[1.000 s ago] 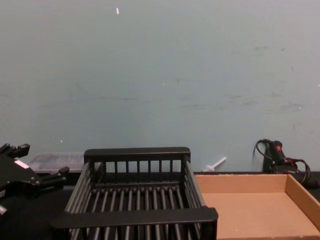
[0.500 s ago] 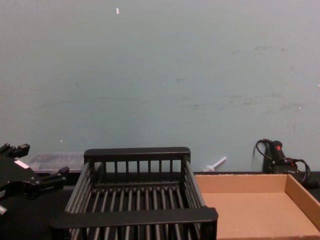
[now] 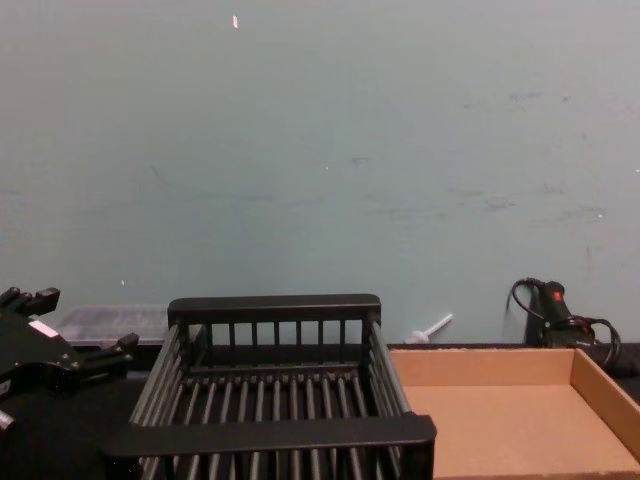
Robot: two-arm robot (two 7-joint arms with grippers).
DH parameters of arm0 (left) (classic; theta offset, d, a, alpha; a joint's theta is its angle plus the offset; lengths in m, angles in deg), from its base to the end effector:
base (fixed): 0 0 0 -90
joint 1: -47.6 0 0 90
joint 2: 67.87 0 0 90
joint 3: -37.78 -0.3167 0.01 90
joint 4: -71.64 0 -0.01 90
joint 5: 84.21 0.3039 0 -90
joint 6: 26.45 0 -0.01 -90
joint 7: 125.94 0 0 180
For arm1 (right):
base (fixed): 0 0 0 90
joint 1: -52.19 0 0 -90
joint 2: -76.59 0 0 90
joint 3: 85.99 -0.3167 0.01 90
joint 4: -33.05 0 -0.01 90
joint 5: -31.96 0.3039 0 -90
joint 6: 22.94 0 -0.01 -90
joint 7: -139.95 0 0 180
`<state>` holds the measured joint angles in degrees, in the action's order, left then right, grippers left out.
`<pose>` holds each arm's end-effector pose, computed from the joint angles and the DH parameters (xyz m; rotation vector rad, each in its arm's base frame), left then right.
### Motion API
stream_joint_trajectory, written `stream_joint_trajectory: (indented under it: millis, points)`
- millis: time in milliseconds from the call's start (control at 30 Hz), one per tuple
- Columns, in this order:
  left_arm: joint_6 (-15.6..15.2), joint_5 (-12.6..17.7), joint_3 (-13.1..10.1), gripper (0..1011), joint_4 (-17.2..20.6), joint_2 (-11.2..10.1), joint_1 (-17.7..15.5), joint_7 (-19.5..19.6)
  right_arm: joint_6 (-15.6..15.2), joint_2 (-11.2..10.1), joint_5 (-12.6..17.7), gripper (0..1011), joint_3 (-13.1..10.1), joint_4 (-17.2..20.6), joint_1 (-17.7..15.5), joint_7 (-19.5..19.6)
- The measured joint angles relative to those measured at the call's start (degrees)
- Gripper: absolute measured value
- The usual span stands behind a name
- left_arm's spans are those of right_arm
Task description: Pick up the white tape and place it into the black box , Pick up the silver tape and place it into the brown box.
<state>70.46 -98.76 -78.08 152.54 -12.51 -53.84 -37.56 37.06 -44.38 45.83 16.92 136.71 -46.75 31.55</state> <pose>0.3579 0.0991 -0.3228 0.3042 -0.2851 1.2480 0.2651 -0.0706 -0.3026 -0.5974 0.2555 -0.9604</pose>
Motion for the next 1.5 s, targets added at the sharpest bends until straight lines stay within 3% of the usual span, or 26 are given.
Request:
stream_joint_trajectory:
  millis: [533, 900, 1000, 1067, 1500]
  points:
    - [0.0, 0.0, 0.0, 1001, 0.0, 0.0, 0.0, 0.0, 0.08, 0.01, -0.19, 978, -0.05, 0.04, -0.11, 0.01]
    - [0.0, 0.0, 0.0, 1001, 0.0, 0.0, 0.0, 0.0, 0.1, -0.04, -0.12, 710, 0.01, 0.04, -0.07, 0.05]
    - [0.0, 0.0, 0.0, 1001, 0.0, 0.0, 0.0, 0.0, 0.1, -0.04, -0.11, 618, 0.02, 0.04, -0.07, 0.07]
    - [0.0, 0.0, 0.0, 1001, 0.0, 0.0, 0.0, 0.0, 0.1, -0.04, -0.09, 504, 0.02, 0.04, -0.07, 0.08]
    - [0.0, 0.0, 0.0, 1001, 0.0, 0.0, 0.0, 0.0, 0.1, -0.04, -0.04, 114, 0.02, 0.04, -0.07, 0.08]
